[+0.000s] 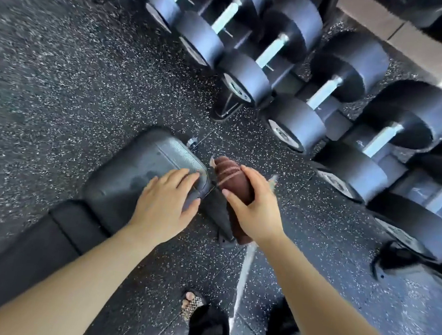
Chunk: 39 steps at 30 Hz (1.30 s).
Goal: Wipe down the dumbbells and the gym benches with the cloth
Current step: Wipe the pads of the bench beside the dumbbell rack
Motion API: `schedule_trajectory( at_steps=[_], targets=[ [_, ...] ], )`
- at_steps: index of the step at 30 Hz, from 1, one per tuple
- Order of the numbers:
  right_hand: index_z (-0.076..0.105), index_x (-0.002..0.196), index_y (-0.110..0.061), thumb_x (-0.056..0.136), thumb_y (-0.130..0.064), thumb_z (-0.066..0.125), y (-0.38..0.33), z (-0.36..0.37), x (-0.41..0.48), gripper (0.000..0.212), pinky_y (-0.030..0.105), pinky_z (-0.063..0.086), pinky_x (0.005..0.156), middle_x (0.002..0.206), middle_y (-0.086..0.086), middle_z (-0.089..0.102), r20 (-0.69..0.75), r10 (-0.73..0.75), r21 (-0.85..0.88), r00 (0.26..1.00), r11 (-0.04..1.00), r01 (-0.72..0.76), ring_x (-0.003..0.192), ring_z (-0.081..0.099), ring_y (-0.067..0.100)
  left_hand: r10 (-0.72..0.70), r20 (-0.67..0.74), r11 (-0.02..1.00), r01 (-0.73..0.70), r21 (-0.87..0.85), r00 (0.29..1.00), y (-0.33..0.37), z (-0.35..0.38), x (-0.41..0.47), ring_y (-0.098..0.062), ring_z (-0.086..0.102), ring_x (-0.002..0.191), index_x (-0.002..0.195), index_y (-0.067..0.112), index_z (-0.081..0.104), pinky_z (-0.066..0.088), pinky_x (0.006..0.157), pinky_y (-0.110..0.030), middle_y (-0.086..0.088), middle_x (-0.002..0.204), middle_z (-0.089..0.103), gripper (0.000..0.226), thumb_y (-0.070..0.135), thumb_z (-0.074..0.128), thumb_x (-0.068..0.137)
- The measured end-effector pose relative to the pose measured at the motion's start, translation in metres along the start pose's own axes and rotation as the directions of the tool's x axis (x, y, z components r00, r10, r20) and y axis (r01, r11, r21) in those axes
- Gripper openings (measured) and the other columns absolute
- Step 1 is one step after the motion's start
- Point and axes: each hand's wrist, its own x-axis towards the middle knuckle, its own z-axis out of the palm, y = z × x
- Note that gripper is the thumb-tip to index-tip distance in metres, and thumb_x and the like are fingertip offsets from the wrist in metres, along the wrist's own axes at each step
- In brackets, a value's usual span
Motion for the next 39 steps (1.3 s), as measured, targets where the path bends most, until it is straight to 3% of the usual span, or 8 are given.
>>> schedule_trajectory(
  at_steps=[3,6,8,12,20,24,32,39],
  targets=[
    [0.049,0.132,-0.017,0.082,-0.04,0.068,-0.014,0.044,0.023,0.058,0.014,0.025,0.105,0.136,0.0,0.05,0.042,-0.088,-0.043,0.995,0.995,0.09,0.126,0.044,0.014,-0.072,-0.023,0.997,0.072,-0.004,0.997,-0.045,0.016,-0.009,-0.024,0.042,0.129,0.135,0.018,0.044,0.036,0.103,-0.043,-0.004,0.14,0.047,0.052,0.04,0.048,0.088],
    [0.049,0.133,-0.018,0.083,-0.037,0.066,-0.012,0.086,0.048,0.057,0.038,0.036,0.108,0.141,0.003,0.046,0.098,-0.226,-0.166,0.969,0.957,0.239,0.128,0.044,0.024,-0.141,-0.05,0.99,0.14,-0.022,0.989,-0.077,0.047,-0.011,-0.024,0.04,0.131,0.136,0.018,0.043,0.035,0.105,-0.044,-0.004,0.141,0.045,0.053,0.041,0.047,0.088],
    [0.045,0.137,-0.023,0.084,-0.038,0.065,-0.002,0.113,0.06,0.059,0.043,0.039,0.105,0.146,0.005,0.04,0.139,-0.282,-0.279,0.949,0.909,0.311,0.131,0.039,0.028,-0.172,-0.08,0.985,0.17,-0.029,0.982,-0.091,0.073,-0.006,-0.025,0.039,0.132,0.136,0.018,0.042,0.036,0.105,-0.045,-0.005,0.141,0.044,0.053,0.042,0.046,0.089],
    [0.027,0.143,-0.041,0.087,-0.057,0.049,0.028,0.161,0.075,0.062,0.051,0.039,0.102,0.156,-0.003,0.019,0.245,-0.23,-0.528,0.942,0.783,0.328,0.141,0.018,0.026,-0.243,-0.189,0.969,0.231,-0.082,0.951,-0.118,0.117,0.012,-0.028,0.037,0.133,0.135,0.017,0.042,0.036,0.105,-0.045,-0.007,0.144,0.042,0.052,0.04,0.048,0.089],
    [0.028,0.144,-0.038,0.089,-0.059,0.045,0.018,0.185,0.121,0.061,0.047,0.041,0.097,0.156,-0.003,0.019,0.194,-0.29,-0.603,0.937,0.718,0.347,0.133,0.03,0.031,-0.243,-0.397,0.969,0.2,-0.148,0.885,-0.154,0.164,0.032,-0.026,0.037,0.133,0.135,0.018,0.045,0.029,0.108,-0.047,-0.005,0.146,0.041,0.054,0.042,0.04,0.087],
    [0.024,0.145,-0.037,0.086,-0.062,0.045,0.033,0.18,0.096,0.067,0.046,0.044,0.09,0.157,0.001,0.02,0.224,-0.405,-0.674,0.887,0.593,0.441,0.131,0.035,0.034,-0.233,-0.462,0.97,0.171,-0.173,0.855,-0.16,0.176,0.035,-0.023,0.036,0.133,0.135,0.021,0.044,0.027,0.11,-0.045,0.0,0.145,0.041,0.057,0.048,0.037,0.085],
    [0.027,0.144,-0.039,0.092,-0.056,0.038,0.021,0.194,0.112,0.055,0.046,0.041,0.095,0.156,0.0,0.021,0.235,-0.444,-0.67,0.865,0.57,0.475,0.133,0.031,0.034,-0.233,-0.485,0.968,0.154,-0.197,0.843,-0.163,0.178,0.038,-0.019,0.031,0.136,0.135,0.027,0.042,0.022,0.113,-0.046,0.004,0.147,0.038,0.056,0.05,0.042,0.084],
    [0.012,0.148,-0.037,0.088,-0.062,0.038,0.03,0.184,0.098,0.07,0.047,0.041,0.096,0.159,0.003,0.012,0.308,-0.41,-0.69,0.858,0.524,0.499,0.137,0.027,0.036,-0.244,-0.483,0.964,0.157,-0.214,0.841,-0.163,0.175,0.038,-0.016,0.032,0.135,0.134,0.031,0.043,0.023,0.113,-0.043,0.007,0.145,0.039,0.055,0.051,0.043,0.083]
  ],
)
